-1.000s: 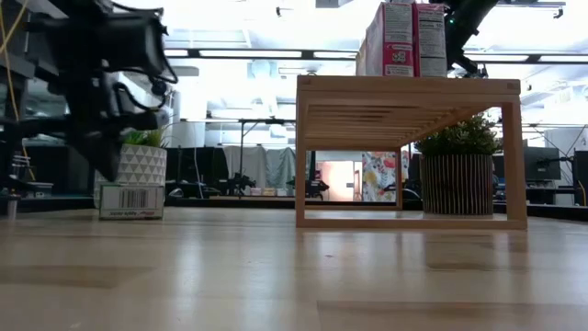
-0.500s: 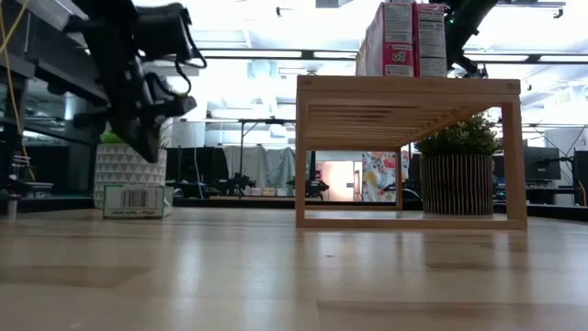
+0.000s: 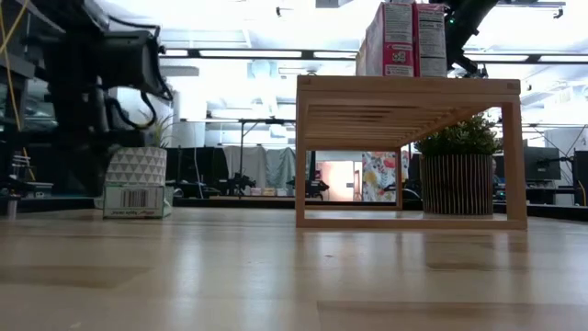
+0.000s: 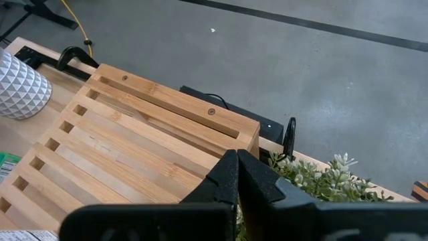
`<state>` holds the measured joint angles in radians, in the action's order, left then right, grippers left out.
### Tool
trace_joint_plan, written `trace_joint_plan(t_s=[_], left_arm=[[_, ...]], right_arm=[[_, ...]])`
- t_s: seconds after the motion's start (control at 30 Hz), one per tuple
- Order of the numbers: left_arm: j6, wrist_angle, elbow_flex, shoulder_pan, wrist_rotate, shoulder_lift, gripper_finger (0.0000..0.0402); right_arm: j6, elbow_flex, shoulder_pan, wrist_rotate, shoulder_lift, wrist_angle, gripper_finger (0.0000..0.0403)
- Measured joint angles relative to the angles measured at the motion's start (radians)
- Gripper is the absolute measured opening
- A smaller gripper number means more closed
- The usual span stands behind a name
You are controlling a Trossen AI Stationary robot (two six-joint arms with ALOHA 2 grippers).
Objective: Stack cereal on shelf
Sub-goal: Put the top green cereal box on the shelf
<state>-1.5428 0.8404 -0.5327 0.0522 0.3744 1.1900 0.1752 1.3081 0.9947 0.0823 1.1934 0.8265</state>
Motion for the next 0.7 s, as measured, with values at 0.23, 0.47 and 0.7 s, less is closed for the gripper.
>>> trace_joint_plan(t_s=[0.23, 0.47, 0.7], left_arm=[[0.067, -0.204, 0.043, 0.125, 0.036, 0.000, 0.0000], [0.314, -0.533, 0.043, 0.312, 0.010, 0.082, 0.0000], [0.528, -0.655, -0.030, 0.422, -0.103, 0.202, 0.0000]], right_arm=[[0.000, 0.000, 0.000, 0.000, 0.000, 0.000, 0.0000], [0.000, 0.000, 0.000, 0.000, 0.000, 0.000, 0.0000], [0.005, 0.000, 0.000, 0.002, 0.000, 0.000, 0.0000]])
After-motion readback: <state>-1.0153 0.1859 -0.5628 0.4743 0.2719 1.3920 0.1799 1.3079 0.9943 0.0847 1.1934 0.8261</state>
